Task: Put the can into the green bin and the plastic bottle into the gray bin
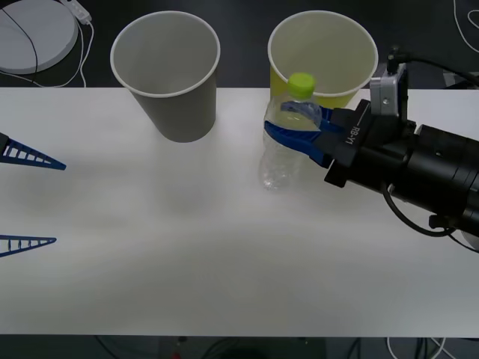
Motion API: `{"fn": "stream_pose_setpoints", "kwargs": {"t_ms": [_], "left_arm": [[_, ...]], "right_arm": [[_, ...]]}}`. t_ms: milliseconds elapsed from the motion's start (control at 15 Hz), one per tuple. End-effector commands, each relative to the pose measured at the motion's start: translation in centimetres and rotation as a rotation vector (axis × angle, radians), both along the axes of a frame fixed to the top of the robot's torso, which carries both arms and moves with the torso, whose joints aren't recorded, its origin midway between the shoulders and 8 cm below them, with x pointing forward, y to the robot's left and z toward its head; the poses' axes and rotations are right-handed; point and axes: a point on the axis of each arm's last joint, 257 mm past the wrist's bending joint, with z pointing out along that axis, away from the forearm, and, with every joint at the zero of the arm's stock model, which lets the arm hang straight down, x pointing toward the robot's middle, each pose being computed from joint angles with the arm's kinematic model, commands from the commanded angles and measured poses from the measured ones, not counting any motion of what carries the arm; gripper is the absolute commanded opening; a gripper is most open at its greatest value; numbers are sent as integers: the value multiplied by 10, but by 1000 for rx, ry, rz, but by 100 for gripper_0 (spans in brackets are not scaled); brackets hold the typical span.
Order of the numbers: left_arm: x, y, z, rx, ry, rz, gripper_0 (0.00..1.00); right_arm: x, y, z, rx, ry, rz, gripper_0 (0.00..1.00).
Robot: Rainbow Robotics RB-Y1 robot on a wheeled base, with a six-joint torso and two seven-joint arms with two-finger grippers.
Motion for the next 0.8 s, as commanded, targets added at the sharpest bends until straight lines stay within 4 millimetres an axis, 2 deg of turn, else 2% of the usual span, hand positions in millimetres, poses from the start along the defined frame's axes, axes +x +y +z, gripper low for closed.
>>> {"fn": "stream_pose_setpoints", "kwargs": {"t_ms": [67, 467, 800], "left_arm": [[0, 0, 0, 0, 0, 0, 100], [0, 0, 0, 0, 0, 0, 100], [0, 0, 0, 0, 0, 0, 100]], "right_arm": [[-1, 6, 5, 6, 45, 41, 0], [2, 11, 27, 12, 118, 98, 0], [21, 15, 43, -35, 122, 129, 0]]}}
